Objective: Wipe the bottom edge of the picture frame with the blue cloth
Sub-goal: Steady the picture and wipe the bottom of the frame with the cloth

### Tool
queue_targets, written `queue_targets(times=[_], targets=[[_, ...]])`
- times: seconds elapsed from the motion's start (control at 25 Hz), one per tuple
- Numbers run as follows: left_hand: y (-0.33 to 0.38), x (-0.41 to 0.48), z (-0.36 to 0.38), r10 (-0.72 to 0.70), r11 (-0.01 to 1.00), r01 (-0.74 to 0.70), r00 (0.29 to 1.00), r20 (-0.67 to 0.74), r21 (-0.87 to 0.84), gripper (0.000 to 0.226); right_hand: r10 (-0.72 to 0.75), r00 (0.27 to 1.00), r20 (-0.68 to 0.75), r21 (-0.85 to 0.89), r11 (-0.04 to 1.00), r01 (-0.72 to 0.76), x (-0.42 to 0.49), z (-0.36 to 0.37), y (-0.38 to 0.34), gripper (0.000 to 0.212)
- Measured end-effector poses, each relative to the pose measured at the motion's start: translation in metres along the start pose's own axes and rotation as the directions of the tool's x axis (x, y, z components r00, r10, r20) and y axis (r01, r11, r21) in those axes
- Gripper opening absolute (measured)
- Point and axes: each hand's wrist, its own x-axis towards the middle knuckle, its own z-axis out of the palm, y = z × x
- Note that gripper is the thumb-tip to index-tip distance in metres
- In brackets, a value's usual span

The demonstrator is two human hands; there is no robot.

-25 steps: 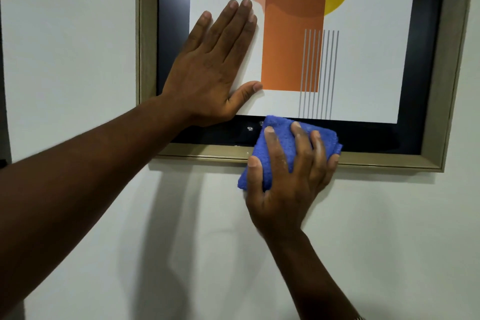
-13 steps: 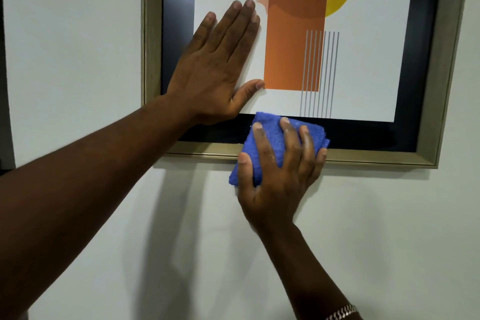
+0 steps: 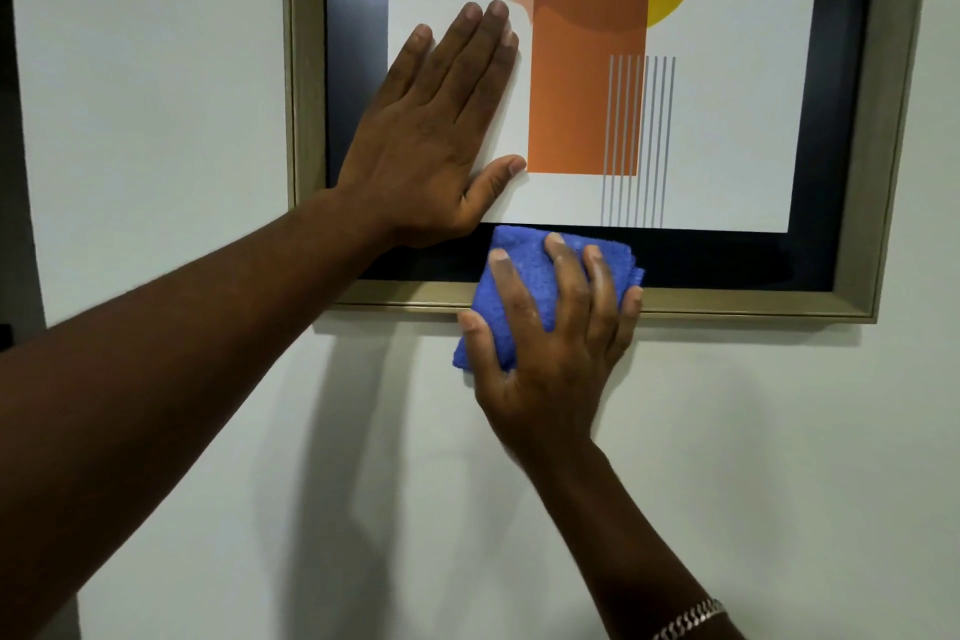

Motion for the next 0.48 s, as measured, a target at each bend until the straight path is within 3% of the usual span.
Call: queue_targets(times=[0.16, 0.28, 0.48], targets=[[-0.002, -0.001, 0.000, -0.013, 1.000, 0.013, 1.000, -0.008, -0.013, 0.082, 0.090, 0.995, -0.037, 0.050, 0.995, -0.088, 0.003, 0.002, -0.013, 0.043], [0.000, -0.001, 0.001, -0.007, 1.000, 0.007, 1.000, -0.019, -0.003, 0.081, -0.002, 1.000, -0.021, 0.068, 0.998, 0.004, 0.000, 0.003, -0.011, 0.042], [-0.002, -0.001, 0.001, -0.007, 1.000, 0.007, 1.000, -0.021, -0.018, 0.080, 0.057, 0.997, -0.046, 0.088, 0.995, -0.053, 0.003, 0.004, -0.019, 0.039]])
